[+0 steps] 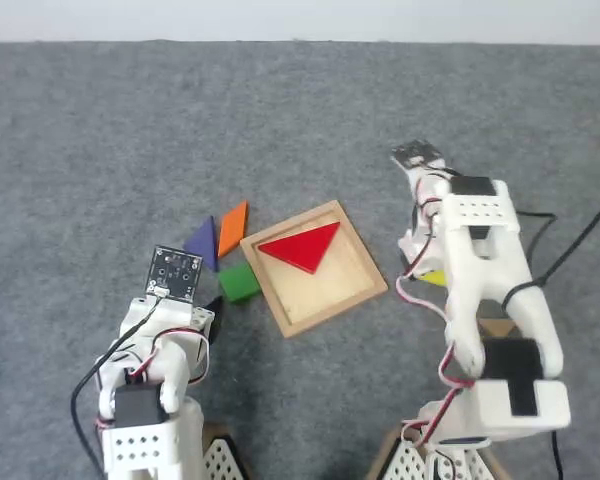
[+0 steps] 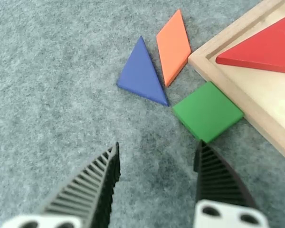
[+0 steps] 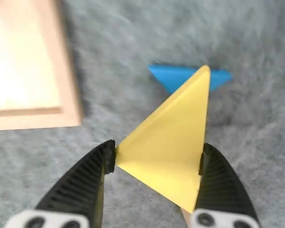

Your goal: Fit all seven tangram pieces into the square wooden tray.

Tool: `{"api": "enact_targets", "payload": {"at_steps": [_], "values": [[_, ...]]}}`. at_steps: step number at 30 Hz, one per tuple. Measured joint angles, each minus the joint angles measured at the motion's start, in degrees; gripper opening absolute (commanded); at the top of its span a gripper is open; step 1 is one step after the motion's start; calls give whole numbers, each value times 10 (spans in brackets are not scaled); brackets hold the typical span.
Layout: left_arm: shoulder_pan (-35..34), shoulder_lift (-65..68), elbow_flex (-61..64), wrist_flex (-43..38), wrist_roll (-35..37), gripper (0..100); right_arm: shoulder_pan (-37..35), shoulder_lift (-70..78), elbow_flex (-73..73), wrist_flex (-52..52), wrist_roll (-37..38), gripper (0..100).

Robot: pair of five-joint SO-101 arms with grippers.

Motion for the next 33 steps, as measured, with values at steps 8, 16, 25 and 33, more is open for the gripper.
{"api": "enact_targets", "payload": {"at_steps": [8,16,25,33], "values": [[0,0,0,0,0,248,-118,-36,0,4,129,136],[0,0,0,0,0,248,-217,-64,0,4,387,139],[0,0,0,0,0,248,-278,-72,0,4,642,139],[0,0,0,0,0,248,-319,-72,0,11,809,139]]}}
